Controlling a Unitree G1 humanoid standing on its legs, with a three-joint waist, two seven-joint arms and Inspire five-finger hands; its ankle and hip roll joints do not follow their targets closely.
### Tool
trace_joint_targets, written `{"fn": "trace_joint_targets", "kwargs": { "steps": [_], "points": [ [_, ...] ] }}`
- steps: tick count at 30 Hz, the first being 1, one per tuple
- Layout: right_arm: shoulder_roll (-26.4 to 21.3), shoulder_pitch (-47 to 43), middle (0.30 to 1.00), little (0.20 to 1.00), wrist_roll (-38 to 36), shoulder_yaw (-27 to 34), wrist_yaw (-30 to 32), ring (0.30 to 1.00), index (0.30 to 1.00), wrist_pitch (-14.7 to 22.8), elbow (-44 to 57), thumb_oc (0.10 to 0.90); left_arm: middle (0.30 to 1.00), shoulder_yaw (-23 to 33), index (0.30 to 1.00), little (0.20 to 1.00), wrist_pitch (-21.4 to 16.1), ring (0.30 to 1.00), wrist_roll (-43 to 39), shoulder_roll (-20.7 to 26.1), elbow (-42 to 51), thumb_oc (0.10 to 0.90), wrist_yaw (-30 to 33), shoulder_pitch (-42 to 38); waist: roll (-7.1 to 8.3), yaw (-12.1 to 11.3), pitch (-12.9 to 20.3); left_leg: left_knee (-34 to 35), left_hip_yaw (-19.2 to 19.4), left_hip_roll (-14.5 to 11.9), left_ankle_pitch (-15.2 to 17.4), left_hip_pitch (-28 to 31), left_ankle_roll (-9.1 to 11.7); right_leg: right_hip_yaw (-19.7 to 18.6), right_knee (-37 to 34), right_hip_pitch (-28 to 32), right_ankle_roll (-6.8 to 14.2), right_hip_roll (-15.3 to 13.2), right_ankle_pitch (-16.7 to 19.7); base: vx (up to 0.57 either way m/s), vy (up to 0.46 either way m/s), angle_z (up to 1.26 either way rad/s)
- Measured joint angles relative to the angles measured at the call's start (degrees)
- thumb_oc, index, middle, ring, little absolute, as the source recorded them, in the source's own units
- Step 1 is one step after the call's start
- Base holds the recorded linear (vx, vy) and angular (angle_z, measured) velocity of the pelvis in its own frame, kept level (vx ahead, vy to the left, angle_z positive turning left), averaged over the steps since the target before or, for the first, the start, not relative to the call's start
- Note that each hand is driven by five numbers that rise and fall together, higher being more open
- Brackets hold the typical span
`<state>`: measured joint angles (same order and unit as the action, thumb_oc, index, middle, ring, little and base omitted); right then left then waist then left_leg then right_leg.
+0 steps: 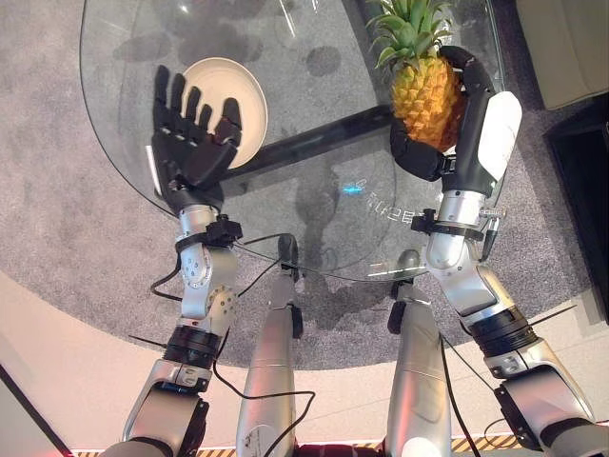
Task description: Pick up the fruit to the plate
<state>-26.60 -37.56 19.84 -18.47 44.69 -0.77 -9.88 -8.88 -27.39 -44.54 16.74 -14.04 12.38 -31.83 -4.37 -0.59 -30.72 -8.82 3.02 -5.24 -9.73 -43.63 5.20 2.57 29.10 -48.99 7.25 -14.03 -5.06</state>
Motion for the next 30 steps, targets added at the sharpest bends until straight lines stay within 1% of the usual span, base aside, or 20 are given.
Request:
{"fn": "trace_joint_targets", "kwargs": {
  "steps": [6,10,16,23,25,30],
  "points": [
    [0.0,-0.2,0.300,0.200,0.0,-0.3,-1.0,0.300,0.300,0.1,0.1,0.100,0.900,-1.8,0.900,0.900,2.4,0.900,-3.5,0.0,0.1,0.800,-4.1,-2.9,0.01,0.7,0.0,0.2,0.3,0.0,0.0,0.1,0.0,-0.1,-0.6,0.2,0.2,0.0,0.2,0.00,0.000,0.00],
    [0.0,-0.4,0.300,0.200,0.0,-0.7,-1.8,0.300,0.300,0.1,0.2,0.100,0.900,-2.0,0.900,0.900,4.3,0.900,-4.4,0.0,0.2,0.800,-6.0,-4.1,0.01,0.8,0.0,0.3,0.4,0.0,0.0,0.2,0.0,-0.1,-0.7,0.2,0.2,0.0,0.2,0.00,0.000,0.00],
    [0.0,-0.9,0.300,0.200,0.0,-1.5,-3.5,0.300,0.300,0.1,0.3,0.100,0.900,-4.1,0.900,0.900,8.2,0.900,-9.1,0.0,0.3,0.800,-9.1,-4.7,0.01,0.9,0.0,0.4,0.4,0.0,0.0,0.4,0.0,-0.1,-0.7,0.4,0.2,0.0,0.2,0.00,0.000,0.00],
    [-0.1,-2.6,0.300,0.200,0.6,-3.9,-6.7,0.300,0.300,0.1,0.3,0.100,0.900,-5.3,0.900,0.900,11.0,0.900,-12.4,0.0,0.6,0.800,-9.5,-4.8,0.01,0.9,0.0,0.6,0.5,0.0,0.0,0.4,0.0,-0.1,-1.0,0.4,0.2,0.0,0.3,0.00,0.000,0.00],
    [-0.1,-2.9,0.300,0.200,0.6,-4.4,-7.1,0.300,0.300,0.1,0.4,0.100,0.900,-5.8,0.900,0.900,11.2,0.900,-12.8,0.0,0.6,0.800,-9.6,-4.8,0.01,0.9,0.0,0.7,0.5,0.0,0.0,0.4,0.0,-0.1,-1.1,0.4,0.2,0.0,0.3,0.00,0.000,0.00],
    [-0.1,-2.9,0.300,0.200,0.6,-5.7,-8.9,0.300,0.300,0.1,0.5,0.100,0.900,-6.2,0.900,0.900,13.8,0.900,-13.0,-0.1,0.7,0.800,-10.4,-4.9,0.02,0.9,0.0,0.9,0.5,0.0,0.0,0.4,0.0,0.0,-1.3,0.4,0.2,0.0,0.3,0.00,0.000,0.00]
  ]
}}
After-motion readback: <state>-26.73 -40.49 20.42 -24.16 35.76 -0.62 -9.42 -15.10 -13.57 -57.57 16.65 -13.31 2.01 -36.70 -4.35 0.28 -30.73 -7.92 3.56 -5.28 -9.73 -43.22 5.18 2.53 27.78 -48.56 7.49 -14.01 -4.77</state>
